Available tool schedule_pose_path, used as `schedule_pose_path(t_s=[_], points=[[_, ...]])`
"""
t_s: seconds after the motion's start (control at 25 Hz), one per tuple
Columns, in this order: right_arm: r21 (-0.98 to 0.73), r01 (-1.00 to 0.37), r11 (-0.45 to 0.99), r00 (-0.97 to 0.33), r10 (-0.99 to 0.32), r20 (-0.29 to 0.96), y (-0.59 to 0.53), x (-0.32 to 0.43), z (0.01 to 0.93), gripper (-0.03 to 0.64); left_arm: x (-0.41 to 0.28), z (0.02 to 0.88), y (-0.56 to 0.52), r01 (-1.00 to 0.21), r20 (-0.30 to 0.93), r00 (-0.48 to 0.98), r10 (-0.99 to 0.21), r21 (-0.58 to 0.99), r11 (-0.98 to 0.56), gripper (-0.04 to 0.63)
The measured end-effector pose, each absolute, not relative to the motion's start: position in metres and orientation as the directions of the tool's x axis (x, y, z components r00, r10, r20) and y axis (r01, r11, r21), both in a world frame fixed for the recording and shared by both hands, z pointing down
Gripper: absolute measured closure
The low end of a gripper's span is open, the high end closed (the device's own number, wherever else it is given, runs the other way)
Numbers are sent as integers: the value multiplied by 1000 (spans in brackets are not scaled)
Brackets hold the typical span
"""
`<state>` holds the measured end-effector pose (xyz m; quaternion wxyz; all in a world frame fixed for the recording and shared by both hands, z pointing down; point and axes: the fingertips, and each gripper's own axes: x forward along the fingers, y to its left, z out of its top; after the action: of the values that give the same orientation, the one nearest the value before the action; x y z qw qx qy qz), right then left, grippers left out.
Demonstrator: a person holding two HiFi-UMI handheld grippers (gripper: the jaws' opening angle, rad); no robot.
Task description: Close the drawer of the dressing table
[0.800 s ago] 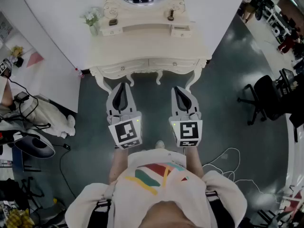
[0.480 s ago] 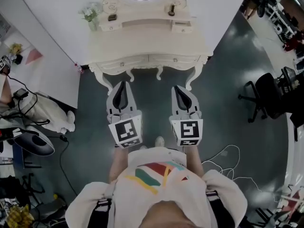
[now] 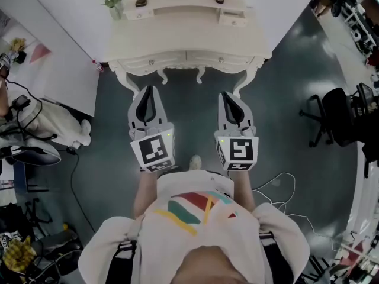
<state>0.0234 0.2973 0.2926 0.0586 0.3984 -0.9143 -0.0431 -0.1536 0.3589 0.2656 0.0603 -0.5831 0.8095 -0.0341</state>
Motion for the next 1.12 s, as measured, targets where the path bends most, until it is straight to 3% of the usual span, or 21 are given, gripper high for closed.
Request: schedule_pose_path(t_s=[0.56,1.12], points=[[79,-695,714,-711,-700,73,287,42,304,617,-146,270,346,-933,-64,-341,-938,-100,346,586],[199,-732,652,-659,-751,41,195,14,293,617,-173,265,243,-949,-119,-303,-946,-55,311,588]])
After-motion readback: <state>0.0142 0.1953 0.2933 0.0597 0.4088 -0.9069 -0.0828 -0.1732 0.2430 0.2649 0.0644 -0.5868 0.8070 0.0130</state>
